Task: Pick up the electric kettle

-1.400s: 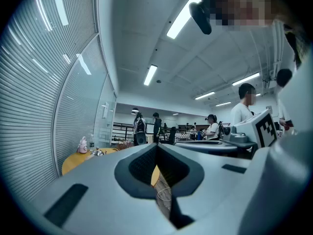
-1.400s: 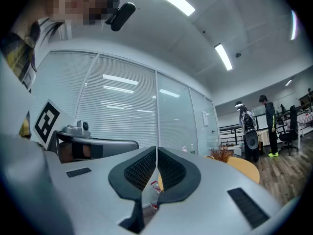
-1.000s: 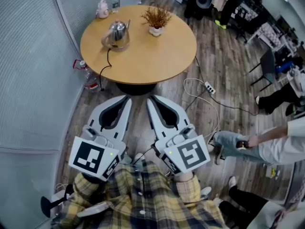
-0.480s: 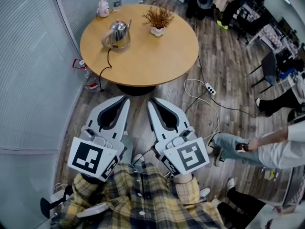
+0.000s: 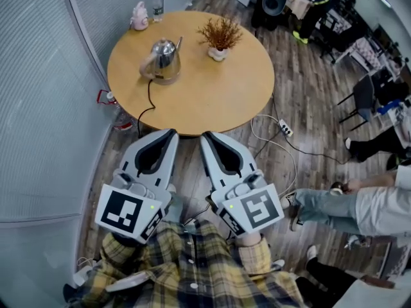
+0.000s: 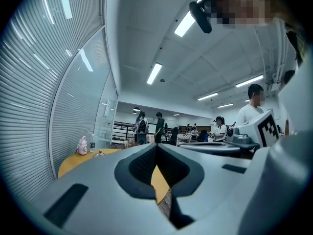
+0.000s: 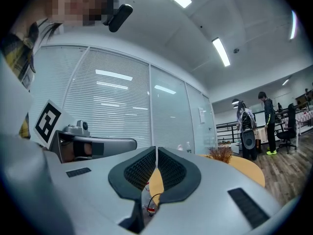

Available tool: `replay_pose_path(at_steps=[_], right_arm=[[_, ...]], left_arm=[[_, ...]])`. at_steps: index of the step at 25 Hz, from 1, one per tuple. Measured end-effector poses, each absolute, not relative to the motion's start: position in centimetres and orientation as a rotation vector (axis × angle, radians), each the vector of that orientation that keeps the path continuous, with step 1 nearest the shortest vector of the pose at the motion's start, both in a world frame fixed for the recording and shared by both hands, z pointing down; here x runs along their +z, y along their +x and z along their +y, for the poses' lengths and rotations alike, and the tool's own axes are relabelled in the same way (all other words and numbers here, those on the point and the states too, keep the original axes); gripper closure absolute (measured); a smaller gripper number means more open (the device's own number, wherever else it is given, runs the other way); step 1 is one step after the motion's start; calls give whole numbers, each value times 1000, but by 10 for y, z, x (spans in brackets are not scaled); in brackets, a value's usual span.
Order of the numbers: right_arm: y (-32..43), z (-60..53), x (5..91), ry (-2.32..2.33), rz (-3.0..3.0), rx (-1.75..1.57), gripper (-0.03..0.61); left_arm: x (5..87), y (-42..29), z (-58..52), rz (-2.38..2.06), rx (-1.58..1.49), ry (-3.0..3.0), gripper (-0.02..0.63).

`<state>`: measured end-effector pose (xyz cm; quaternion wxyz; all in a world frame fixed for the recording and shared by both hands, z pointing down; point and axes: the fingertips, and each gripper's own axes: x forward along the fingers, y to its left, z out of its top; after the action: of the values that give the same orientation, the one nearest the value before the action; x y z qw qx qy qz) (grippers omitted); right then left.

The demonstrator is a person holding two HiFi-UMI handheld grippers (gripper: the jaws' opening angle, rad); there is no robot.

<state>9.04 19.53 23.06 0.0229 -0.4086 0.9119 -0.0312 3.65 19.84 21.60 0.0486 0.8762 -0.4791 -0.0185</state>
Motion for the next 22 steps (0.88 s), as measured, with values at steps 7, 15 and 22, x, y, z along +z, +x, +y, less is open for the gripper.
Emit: replay_pose_path(at_steps=[7,15,22], right_arm=[[52,127,228,-1284,2814,-84,541],[13,75,225,-1271,2790,-87,540],[-1,49,232,-1264,2806,-109,541]], left_arm=[[215,-4,132,-1462,-65,2677,612],[218,-45,81,-1459,-63,2676,612],[224,-63,56,-1473,-49,2666,612]])
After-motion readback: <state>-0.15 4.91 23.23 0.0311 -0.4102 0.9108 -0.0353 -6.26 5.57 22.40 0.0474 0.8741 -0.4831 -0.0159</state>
